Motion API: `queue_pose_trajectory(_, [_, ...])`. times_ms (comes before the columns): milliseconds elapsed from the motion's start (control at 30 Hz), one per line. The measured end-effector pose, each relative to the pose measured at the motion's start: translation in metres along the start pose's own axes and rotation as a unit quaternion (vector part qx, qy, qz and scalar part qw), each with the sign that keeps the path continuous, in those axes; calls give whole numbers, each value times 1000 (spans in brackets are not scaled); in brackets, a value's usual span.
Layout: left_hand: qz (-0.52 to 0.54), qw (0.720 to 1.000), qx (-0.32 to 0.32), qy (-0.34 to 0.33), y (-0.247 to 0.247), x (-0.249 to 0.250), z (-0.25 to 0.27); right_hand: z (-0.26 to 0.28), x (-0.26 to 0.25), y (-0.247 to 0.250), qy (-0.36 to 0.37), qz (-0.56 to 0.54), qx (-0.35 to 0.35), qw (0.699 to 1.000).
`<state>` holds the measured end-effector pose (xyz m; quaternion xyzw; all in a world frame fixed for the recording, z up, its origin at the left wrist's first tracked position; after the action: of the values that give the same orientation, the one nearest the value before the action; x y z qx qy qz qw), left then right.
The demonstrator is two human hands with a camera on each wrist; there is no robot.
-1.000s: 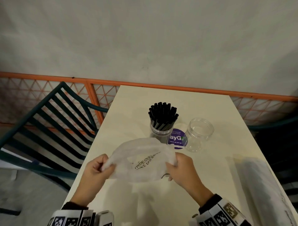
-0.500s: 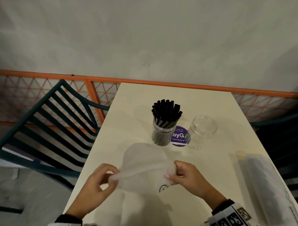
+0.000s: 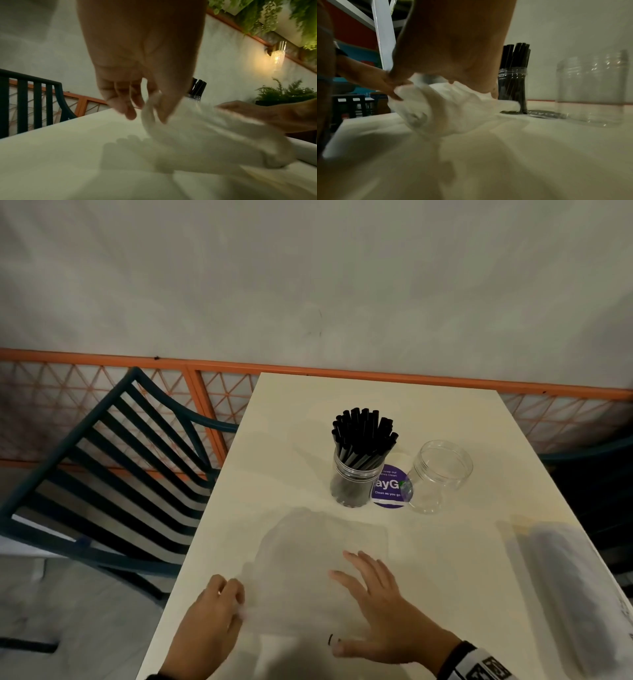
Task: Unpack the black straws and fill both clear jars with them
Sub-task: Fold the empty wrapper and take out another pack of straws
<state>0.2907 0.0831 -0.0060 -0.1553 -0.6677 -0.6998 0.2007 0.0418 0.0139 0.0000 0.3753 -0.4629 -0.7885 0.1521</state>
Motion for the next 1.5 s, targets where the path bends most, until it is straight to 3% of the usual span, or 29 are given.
queue_pose_trajectory(67, [-74,995,-64,-15,-6,3,9,-9,-5,-7,-15,-27,3,1000])
queue_pose_trajectory(167, [-129,991,-26,-12,-13,20,8,-19,0,-30,-45,50,11,998])
queue_pose_trajectory(233, [-140,988,3,-69,-22,42,0,-24,8,-57,-82,91,-49,991])
queue_pose_trajectory(300, [-171,978,-29,-115,-45,51,-9,-30,8,-71,-70,119,-38,990])
queue_pose_trajectory(500, [-162,961,-218,-54,-85,6,-15,-29,5,-78,-55,124,-20,991])
queue_pose_trajectory(667, [-163,966,-192,-59,-85,4,-17,-24,7,-60,-36,100,-56,993])
queue_pose_trajectory(733, [-146,971,-175,-71,-77,10,-20,-16,5,-32,16,-11,22,1000])
queue_pose_trajectory(767, [-131,975,-164,-70,-67,16,-23,-8,14,-18,3,-66,76,995])
queue_pose_trajectory(833, [-103,983,-130,-72,-44,36,-27,21,46,14,-70,-106,225,966])
queue_pose_trajectory(900, [-71,991,-86,-79,-25,64,-32,64,96,37,-154,-71,361,917])
queue_pose_trajectory(967, [-25,995,-46,-90,-13,98,-38,110,148,55,-262,-33,419,869])
queue_pose_trajectory(1033, [21,994,-19,-104,-12,135,-41,154,194,66,-386,-21,418,822])
queue_pose_trajectory(1100, [52,991,-14,-123,-23,170,-43,192,228,63,-501,-69,368,781])
queue_pose_trajectory(1200, [102,985,-64,-126,-56,213,-51,223,257,43,-585,-145,264,754])
queue_pose_trajectory(1300, [151,974,-109,-126,-93,245,-62,225,265,33,-551,-193,238,777])
queue_pose_trajectory(1400, [200,967,-132,-85,-120,273,-72,212,256,36,-454,-164,225,846])
queue_pose_trajectory(1500, [262,957,-122,5,-137,285,-80,197,241,37,-340,-81,181,919])
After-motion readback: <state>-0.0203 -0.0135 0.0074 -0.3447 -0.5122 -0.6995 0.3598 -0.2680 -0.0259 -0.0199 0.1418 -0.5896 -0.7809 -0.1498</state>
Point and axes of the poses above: each hand's wrist, its own z-axis away from the middle knuckle, its own y-axis out of the back of the hand, x = y × z, the point moved 5 cm from there along -z, towards the middle knuckle, and after that the axes turned 1 degree about z, right-handed, at the moved point
